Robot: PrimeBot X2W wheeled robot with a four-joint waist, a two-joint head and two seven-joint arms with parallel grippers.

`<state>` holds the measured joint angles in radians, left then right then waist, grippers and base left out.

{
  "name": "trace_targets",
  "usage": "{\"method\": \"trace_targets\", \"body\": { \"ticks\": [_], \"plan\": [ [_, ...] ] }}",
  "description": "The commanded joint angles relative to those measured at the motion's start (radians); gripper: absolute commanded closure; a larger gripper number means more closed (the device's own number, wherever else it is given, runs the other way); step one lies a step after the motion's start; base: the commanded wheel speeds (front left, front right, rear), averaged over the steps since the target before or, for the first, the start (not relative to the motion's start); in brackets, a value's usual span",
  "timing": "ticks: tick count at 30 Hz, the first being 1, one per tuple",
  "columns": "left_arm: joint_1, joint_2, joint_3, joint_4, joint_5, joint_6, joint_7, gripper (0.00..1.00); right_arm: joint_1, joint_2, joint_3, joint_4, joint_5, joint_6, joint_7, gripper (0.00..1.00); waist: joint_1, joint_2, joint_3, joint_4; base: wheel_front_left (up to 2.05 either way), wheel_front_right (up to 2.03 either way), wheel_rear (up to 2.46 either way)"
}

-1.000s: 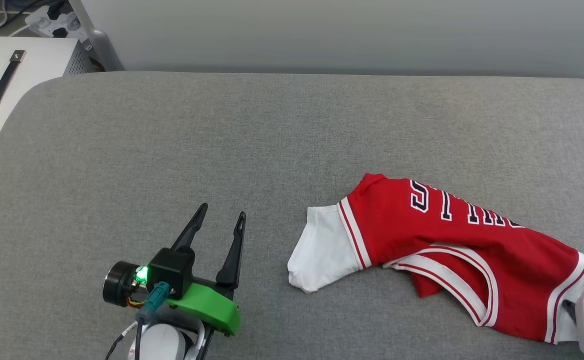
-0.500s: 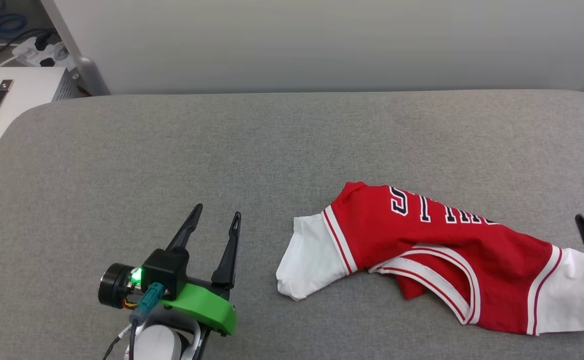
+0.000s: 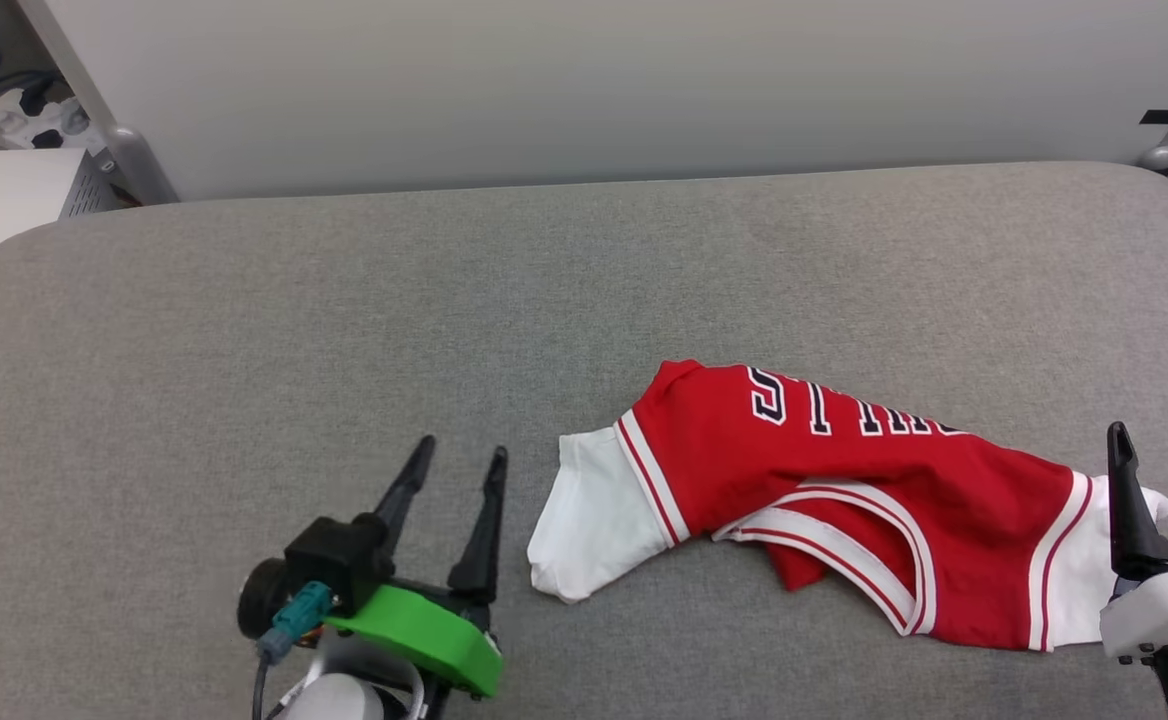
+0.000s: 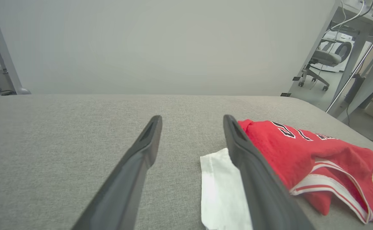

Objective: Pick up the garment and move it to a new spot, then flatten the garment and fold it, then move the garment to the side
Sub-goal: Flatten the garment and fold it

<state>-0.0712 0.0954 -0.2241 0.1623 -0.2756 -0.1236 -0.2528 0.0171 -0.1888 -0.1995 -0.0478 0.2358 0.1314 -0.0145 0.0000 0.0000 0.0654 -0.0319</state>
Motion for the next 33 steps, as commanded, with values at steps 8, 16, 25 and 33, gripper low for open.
{"method": "trace_targets", "body": {
  "ticks": [8, 16, 25, 33],
  "plan": [
    [-0.039, 0.078, -0.091, -0.088, -0.017, 0.006, 0.251, 0.0, 0.018, 0.032, -0.011, -0.049, -0.025, -0.001, 0.001, 0.0, 0.0, 0.0, 0.021, -0.032, 0.0, 0.0, 0.0],
    [-0.01, 0.123, -0.142, -0.172, -0.014, 0.065, 0.662, 0.0, 0.017, 0.044, 0.002, -0.06, -0.027, -0.001, 0.013, 0.0, 0.0, 0.0, 0.061, -0.075, 0.0, 0.0, 0.0],
    [-0.035, 0.124, -0.132, -0.103, 0.009, 0.125, 0.724, 0.0, -0.001, 0.053, 0.004, -0.048, -0.03, -0.001, 0.004, 0.0, 0.0, 0.0, 0.114, -0.107, 0.0, 0.0, 0.0],
    [-0.079, 0.111, -0.135, 0.001, 0.02, 0.143, 0.7, 0.0, -0.012, 0.054, 0.006, -0.031, -0.036, -0.001, -0.009, 0.0, 0.0, 0.0, 0.139, -0.115, 0.0, 0.0, 0.0]
  ]
}}
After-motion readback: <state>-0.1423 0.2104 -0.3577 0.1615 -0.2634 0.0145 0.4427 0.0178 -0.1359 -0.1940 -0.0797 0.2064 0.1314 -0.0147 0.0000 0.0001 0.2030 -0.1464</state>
